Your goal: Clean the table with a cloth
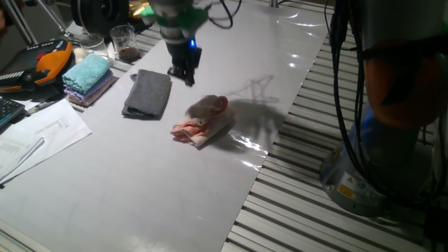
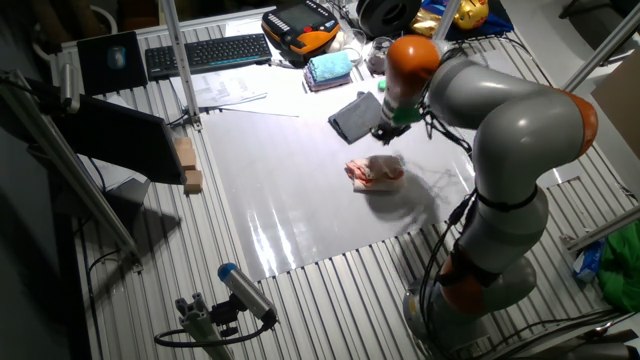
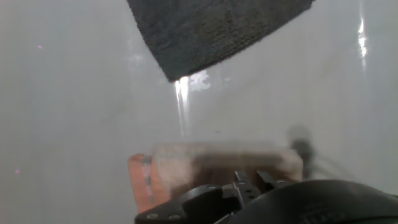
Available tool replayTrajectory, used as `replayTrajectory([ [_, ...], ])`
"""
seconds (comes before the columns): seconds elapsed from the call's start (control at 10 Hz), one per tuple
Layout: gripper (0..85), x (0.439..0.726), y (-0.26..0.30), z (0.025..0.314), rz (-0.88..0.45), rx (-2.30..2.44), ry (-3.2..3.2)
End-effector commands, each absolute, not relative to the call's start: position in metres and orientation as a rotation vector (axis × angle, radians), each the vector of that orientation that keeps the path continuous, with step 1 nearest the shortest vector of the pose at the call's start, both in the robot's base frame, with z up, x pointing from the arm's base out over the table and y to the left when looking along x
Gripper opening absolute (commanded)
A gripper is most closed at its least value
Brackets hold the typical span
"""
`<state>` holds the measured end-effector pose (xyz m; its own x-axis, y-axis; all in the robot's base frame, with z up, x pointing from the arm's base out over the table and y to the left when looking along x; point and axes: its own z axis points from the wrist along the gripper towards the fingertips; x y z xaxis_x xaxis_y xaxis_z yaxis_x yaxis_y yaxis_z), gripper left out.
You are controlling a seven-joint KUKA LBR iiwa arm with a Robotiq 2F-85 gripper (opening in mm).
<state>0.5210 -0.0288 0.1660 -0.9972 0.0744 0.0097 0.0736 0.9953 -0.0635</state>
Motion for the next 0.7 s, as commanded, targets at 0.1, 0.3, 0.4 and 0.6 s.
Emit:
replayTrajectory([
  [0.1,0.0,0.529,-0.05,0.182,0.094,-0.091,-3.114],
  [0.3,0.0,0.532,-0.06,0.185,0.044,-0.086,-3.121],
  [0.4,0.0,0.532,-0.059,0.185,-0.007,-0.066,-3.134],
  [0.6,0.0,0.53,-0.052,0.189,-0.027,-0.041,-3.163],
])
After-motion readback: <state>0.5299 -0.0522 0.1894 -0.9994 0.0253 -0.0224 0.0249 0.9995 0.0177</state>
